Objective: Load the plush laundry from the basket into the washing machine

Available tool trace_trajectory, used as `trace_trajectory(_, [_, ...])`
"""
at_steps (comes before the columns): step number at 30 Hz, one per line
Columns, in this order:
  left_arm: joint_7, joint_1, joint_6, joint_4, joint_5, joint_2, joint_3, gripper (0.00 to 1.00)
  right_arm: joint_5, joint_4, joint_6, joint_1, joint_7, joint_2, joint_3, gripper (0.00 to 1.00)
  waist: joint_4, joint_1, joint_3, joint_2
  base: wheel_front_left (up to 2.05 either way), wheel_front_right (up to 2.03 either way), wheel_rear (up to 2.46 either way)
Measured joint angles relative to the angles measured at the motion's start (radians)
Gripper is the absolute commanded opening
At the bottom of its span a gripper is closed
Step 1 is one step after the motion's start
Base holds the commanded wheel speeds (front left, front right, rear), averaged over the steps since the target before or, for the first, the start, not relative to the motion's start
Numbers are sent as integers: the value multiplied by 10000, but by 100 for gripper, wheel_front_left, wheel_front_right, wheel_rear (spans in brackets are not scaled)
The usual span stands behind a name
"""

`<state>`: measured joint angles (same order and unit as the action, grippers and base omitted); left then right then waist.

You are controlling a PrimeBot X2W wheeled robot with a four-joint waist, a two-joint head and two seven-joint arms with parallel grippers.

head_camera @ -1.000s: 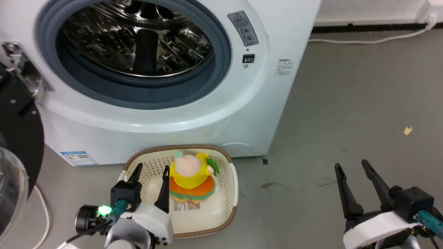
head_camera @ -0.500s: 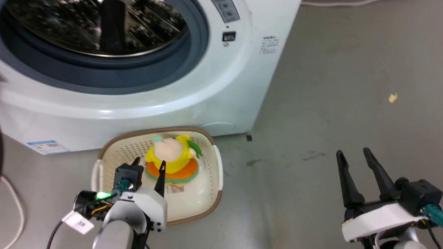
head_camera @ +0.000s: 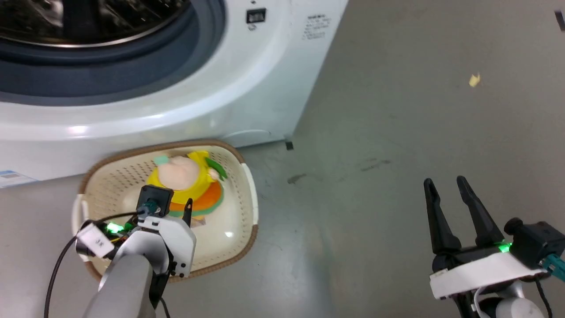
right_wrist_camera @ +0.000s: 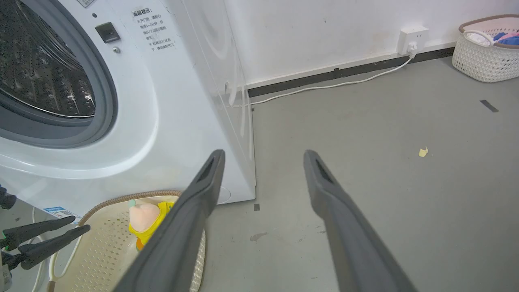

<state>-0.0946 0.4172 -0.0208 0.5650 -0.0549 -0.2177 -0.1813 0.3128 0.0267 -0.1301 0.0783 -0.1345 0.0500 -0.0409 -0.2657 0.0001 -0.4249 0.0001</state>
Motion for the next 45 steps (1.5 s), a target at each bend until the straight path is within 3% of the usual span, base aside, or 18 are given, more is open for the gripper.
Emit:
trace_trajectory(10, [-548, 1064, -63, 953, -128, -453, -272, 100, 575, 56, 0, 150, -192, 0, -186, 100, -526, 0, -896, 0, 0, 0, 0])
trace_trajectory(15, [-637, 1656, 314, 1442, -660, -558, 54, 100, 792, 128, 0, 151, -291, 0, -180, 100, -719, 0, -1320, 0, 0, 0, 0])
trace_trajectory(24, [-1143, 2754, 282, 2286, -600, -945, -382, 100, 1221, 209, 0, 247, -481, 0, -242, 100, -1031, 0, -2137, 0, 0, 0, 0])
trace_trajectory(45, [-1868, 5280, 1022, 4374, -715, -1582, -1235, 100, 2462, 199, 0, 544, -920, 0, -299, 100, -1725, -1, -4112, 0, 0, 0, 0])
